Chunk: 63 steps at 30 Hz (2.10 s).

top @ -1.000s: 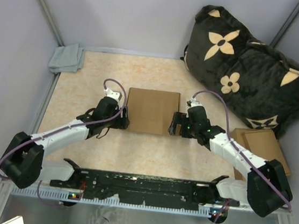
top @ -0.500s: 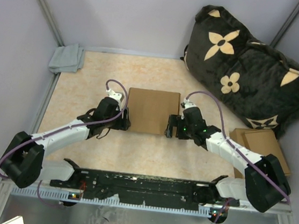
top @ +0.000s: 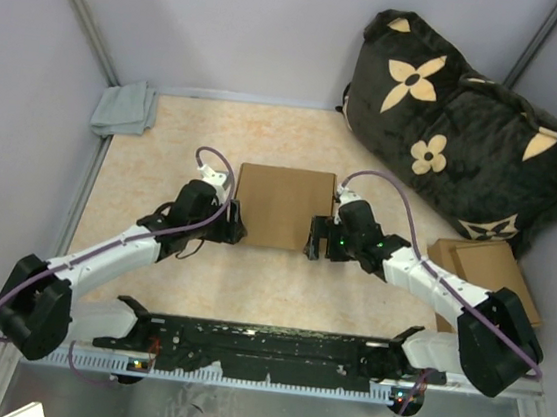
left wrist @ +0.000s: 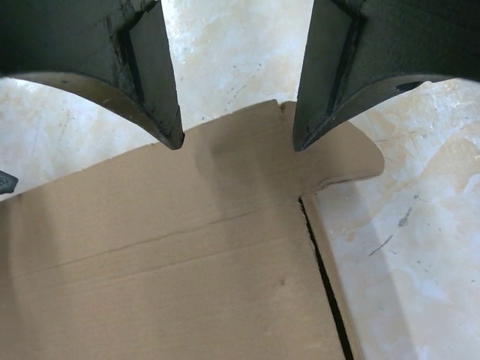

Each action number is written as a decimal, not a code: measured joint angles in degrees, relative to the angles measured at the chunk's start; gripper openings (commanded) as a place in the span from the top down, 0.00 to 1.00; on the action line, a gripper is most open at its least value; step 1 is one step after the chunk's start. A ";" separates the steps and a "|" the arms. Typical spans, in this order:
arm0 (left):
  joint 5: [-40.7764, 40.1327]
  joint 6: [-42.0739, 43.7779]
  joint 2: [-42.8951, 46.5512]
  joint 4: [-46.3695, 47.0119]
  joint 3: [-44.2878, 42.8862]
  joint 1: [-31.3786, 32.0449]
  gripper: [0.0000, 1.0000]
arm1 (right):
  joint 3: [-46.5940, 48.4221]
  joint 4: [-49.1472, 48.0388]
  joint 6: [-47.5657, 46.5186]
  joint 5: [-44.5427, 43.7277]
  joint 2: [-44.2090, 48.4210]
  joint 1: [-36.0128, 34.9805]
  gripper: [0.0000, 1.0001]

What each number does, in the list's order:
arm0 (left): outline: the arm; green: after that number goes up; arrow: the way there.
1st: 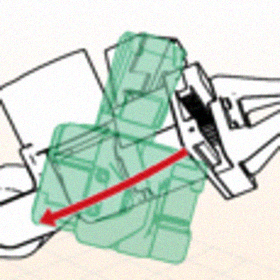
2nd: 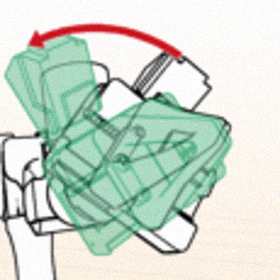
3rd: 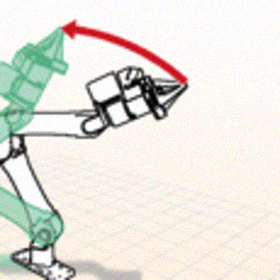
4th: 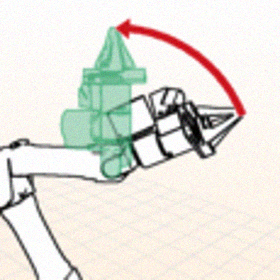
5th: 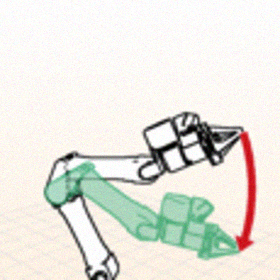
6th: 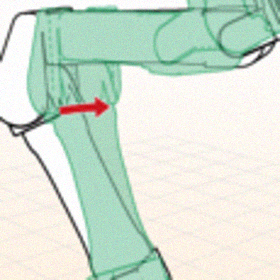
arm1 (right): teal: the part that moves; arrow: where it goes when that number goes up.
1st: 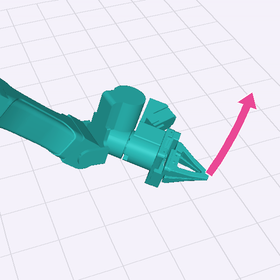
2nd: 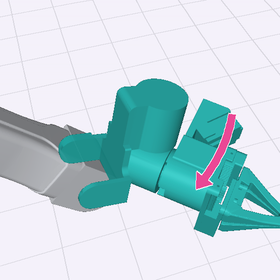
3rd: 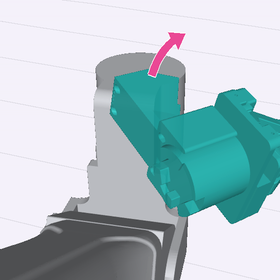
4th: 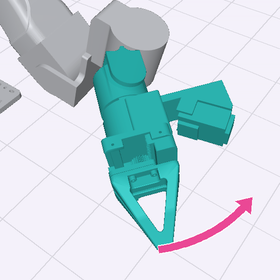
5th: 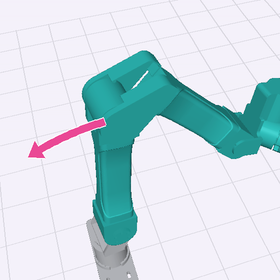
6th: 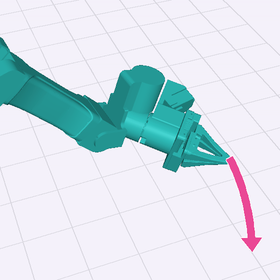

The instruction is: Fold the paper box

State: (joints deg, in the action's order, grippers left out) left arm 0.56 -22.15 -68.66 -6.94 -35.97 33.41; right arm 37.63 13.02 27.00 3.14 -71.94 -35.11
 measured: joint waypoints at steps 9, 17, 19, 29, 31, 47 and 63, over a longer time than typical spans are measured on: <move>2.78 -0.42 3.13 -1.86 0.00 0.00 0.34 | 0.66 0.52 0.02 1.33 1.81 -0.42 0.11; -3.19 -0.76 2.03 -3.45 0.00 0.04 0.23 | 2.10 2.08 0.00 -1.73 1.75 -0.48 0.08; -4.11 -0.92 1.29 -3.45 0.00 0.04 0.23 | 2.82 2.75 0.00 -2.89 1.09 -0.48 0.08; -5.46 -1.03 -2.64 -3.13 0.00 0.20 0.25 | 3.41 2.27 0.07 -2.89 -2.36 -0.50 0.11; -5.01 -0.87 -2.67 -2.64 0.00 0.22 0.26 | 3.39 1.49 0.07 -1.88 -2.36 -0.50 0.11; -1.40 0.70 -5.29 0.31 -0.59 0.22 0.35 | 3.23 -0.66 0.02 1.73 -2.36 -0.50 0.16; 2.60 0.09 -1.22 -7.45 -2.29 0.22 0.41 | 3.26 2.80 -0.20 2.05 -0.81 -0.50 0.31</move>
State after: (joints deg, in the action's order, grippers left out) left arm 3.16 -22.06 -69.89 -14.39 -38.26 33.63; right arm 40.88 15.81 26.81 5.19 -72.75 -35.62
